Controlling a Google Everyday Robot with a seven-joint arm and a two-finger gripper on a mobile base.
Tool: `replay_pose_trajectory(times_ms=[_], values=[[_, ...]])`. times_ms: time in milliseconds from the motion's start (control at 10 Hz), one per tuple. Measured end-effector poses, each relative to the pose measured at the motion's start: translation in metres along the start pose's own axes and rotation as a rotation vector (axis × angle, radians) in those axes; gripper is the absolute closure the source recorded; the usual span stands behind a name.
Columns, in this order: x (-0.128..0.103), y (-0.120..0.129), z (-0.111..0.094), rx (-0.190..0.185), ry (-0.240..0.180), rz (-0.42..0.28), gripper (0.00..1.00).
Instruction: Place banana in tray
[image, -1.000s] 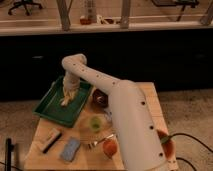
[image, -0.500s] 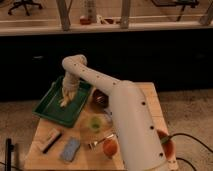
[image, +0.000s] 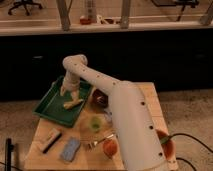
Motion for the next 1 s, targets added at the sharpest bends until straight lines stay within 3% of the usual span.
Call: replay_pose_trajectory(times_ms=[1000], values=[[0.0030, 0.0036, -0.0034, -0.009, -0.009, 0.007, 0.20]])
